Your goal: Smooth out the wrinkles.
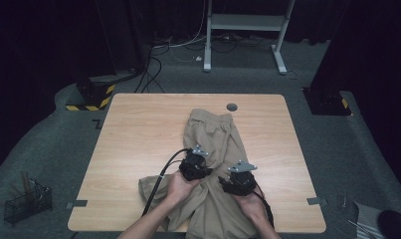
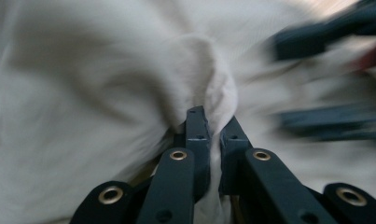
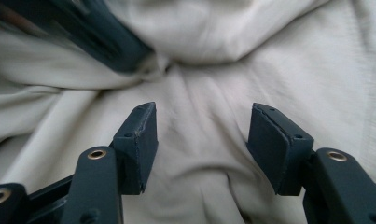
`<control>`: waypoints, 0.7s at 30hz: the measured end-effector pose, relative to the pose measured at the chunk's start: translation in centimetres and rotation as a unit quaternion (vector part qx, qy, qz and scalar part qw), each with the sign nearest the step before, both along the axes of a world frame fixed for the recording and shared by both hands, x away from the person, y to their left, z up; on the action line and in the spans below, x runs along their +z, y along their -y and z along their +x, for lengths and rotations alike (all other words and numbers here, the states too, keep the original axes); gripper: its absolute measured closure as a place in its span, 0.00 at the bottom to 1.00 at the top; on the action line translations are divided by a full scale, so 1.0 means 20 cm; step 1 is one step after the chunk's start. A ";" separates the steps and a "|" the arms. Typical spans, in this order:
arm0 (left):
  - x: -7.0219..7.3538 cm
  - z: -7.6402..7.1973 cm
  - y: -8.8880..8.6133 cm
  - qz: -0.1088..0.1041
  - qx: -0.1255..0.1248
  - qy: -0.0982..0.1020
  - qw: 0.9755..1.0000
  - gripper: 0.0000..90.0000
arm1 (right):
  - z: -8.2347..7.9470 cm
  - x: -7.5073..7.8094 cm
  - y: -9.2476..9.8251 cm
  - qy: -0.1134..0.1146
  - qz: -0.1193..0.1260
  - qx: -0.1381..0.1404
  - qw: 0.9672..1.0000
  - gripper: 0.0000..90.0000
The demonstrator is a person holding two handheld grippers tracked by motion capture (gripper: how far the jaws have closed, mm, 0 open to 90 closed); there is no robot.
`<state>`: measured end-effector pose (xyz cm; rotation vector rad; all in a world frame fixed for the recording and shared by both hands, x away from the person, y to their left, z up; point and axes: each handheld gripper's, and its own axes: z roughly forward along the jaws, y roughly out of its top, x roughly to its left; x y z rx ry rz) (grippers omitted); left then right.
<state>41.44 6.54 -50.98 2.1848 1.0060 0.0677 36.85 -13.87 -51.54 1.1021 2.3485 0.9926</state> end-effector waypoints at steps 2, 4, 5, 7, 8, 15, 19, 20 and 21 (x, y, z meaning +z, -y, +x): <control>0.00 0.02 -0.02 -0.008 0.011 -0.008 1.000 0.96 | -0.04 0.02 0.04 0.004 0.005 -0.005 1.000 0.47; 0.00 0.02 -0.02 0.003 0.012 0.005 1.000 0.96 | -0.05 0.02 0.06 0.003 0.002 -0.004 1.000 0.47; 0.00 0.02 -0.03 0.007 0.015 0.010 1.000 0.96 | -0.05 0.02 0.06 -0.003 0.001 -0.006 1.000 0.47; 0.00 0.04 -0.04 0.017 0.020 0.020 0.999 0.96 | -0.01 -0.03 0.06 -0.013 -0.002 -0.004 1.000 0.47; 0.00 0.05 -0.05 0.021 0.023 0.024 0.999 0.97 | 0.00 -0.03 0.05 -0.006 0.003 -0.006 1.000 0.48; 0.00 0.18 -0.26 0.044 0.081 0.040 0.995 0.97 | 0.20 -0.04 -0.13 -0.001 0.006 0.014 1.000 0.48; 0.01 0.25 -0.41 0.035 0.118 0.020 0.992 0.96 | 0.29 -0.04 -0.26 0.000 0.008 0.021 1.000 0.48; 0.02 0.25 -0.43 0.031 0.125 0.018 0.992 0.96 | 0.29 -0.04 -0.29 0.001 0.006 0.021 1.000 0.48; 0.03 0.24 -0.44 0.022 0.126 0.016 0.992 0.96 | 0.30 -0.04 -0.31 0.000 0.007 0.018 1.000 0.48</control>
